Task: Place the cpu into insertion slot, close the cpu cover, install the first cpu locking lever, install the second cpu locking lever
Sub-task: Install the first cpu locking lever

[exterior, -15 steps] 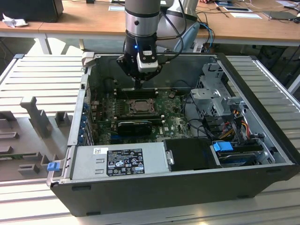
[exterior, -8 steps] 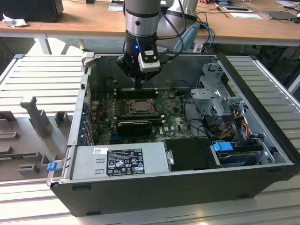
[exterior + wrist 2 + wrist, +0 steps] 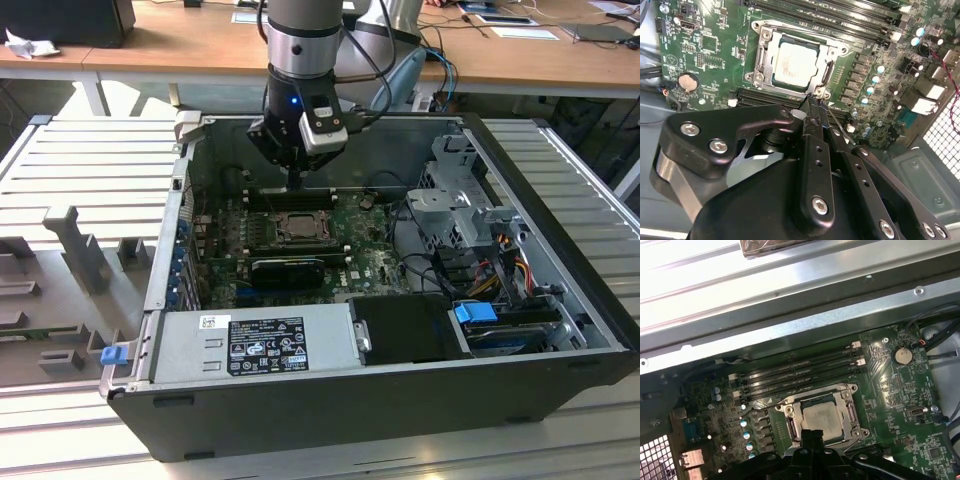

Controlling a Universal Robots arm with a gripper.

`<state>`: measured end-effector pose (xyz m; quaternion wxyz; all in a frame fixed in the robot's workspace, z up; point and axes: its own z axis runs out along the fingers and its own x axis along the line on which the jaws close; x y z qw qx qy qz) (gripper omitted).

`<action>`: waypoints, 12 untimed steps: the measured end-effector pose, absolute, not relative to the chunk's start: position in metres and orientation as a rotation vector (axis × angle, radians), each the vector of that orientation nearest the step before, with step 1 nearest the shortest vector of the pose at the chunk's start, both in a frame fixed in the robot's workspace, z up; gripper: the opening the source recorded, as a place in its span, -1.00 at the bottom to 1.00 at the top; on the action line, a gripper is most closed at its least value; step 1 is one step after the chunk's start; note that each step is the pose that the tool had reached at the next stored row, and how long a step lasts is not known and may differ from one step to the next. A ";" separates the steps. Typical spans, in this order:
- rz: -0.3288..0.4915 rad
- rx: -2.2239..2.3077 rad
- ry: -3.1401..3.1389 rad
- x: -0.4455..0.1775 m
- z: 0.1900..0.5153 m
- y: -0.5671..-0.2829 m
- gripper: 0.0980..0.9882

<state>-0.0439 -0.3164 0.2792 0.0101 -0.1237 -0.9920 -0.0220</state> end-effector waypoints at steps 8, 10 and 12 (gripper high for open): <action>-0.067 -0.265 -3.108 -0.044 0.279 -0.316 -0.98; -0.067 -0.227 -3.110 -0.044 0.279 -0.316 -0.98; -0.067 -0.194 -3.113 -0.044 0.279 -0.316 -0.98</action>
